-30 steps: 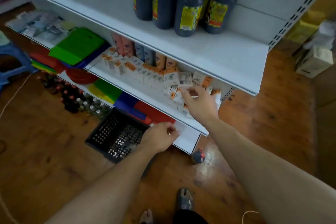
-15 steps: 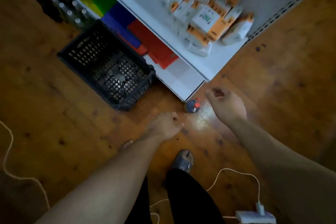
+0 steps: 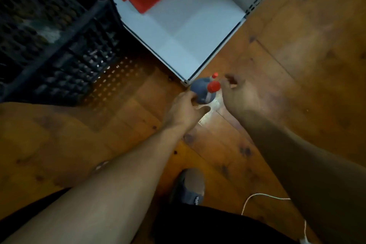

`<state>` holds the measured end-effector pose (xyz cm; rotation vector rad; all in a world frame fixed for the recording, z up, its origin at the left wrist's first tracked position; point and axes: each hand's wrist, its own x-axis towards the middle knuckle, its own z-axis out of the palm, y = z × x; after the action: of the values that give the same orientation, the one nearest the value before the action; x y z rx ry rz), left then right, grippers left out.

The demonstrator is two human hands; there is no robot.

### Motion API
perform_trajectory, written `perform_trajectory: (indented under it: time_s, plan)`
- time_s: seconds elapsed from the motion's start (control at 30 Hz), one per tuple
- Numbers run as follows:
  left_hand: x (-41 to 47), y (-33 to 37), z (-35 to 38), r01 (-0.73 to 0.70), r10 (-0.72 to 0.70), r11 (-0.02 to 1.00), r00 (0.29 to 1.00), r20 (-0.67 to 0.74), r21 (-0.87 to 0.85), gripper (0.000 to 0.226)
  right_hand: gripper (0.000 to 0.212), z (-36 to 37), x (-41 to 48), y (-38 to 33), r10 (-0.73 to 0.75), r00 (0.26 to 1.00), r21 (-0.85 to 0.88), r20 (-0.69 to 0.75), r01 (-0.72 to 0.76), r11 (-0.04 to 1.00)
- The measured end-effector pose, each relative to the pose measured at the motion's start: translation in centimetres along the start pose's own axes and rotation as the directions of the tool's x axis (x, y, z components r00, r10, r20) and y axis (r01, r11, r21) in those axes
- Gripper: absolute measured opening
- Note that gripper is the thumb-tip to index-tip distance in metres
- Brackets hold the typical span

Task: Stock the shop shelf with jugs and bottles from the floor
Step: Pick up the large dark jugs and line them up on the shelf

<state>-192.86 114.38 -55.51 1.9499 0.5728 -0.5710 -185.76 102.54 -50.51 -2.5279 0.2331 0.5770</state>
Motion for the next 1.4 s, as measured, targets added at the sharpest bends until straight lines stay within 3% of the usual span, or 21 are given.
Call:
perform_trajectory:
  time_s: [0.1,0.17,0.27,0.4,0.5,0.6,0.73,0.97,1.4]
  plan:
    - [1.8,-0.7,2.1,-0.121,0.126,0.991,0.987,-0.096,0.048,0.031,0.044,1.3,3.0,1.6,-0.032,0.999,0.062,-0.008,0.032,0.998]
    - [2.3,-0.9,2.9,-0.203,0.221,0.971,0.965,-0.145,0.129,0.026,0.047,1.6,4.5,2.5,-0.063,0.997,-0.024,0.039,0.064,0.998]
    - [2.3,-1.0,3.7,-0.275,0.306,0.942,0.939,-0.156,0.194,0.019,0.036,1.9,5.2,3.1,-0.151,0.98,0.034,0.133,0.148,0.988]
    - [2.2,-1.1,3.2,-0.267,0.294,0.948,0.943,-0.158,0.173,0.018,0.019,2.9,5.3,2.9,-0.181,0.976,0.167,0.124,0.16,0.973]
    - [1.7,-1.7,2.1,-0.228,0.252,0.961,0.956,-0.152,0.159,0.015,0.008,3.3,4.7,3.5,-0.153,0.987,0.092,0.057,0.147,0.985]
    - [0.3,-2.1,0.7,-0.165,0.188,0.974,0.97,-0.153,0.154,0.018,0.01,3.0,2.0,3.8,-0.131,0.99,0.047,0.047,0.128,0.991]
    - [-2.8,-1.6,-1.8,-0.183,0.205,0.974,0.962,-0.178,0.134,0.019,0.011,2.0,-1.8,2.5,-0.135,0.991,0.058,0.007,0.134,0.989]
    - [-12.0,2.3,-9.1,-0.194,0.203,0.979,0.961,-0.186,0.07,0.019,0.01,-4.1,-10.0,-4.0,-0.182,0.982,0.059,0.055,0.179,0.982]
    - [-31.7,19.8,-32.7,-0.286,0.238,0.956,0.886,-0.397,-0.065,0.022,0.017,-24.7,-26.2,-28.0,-0.479,0.878,0.073,-0.029,0.479,0.875]
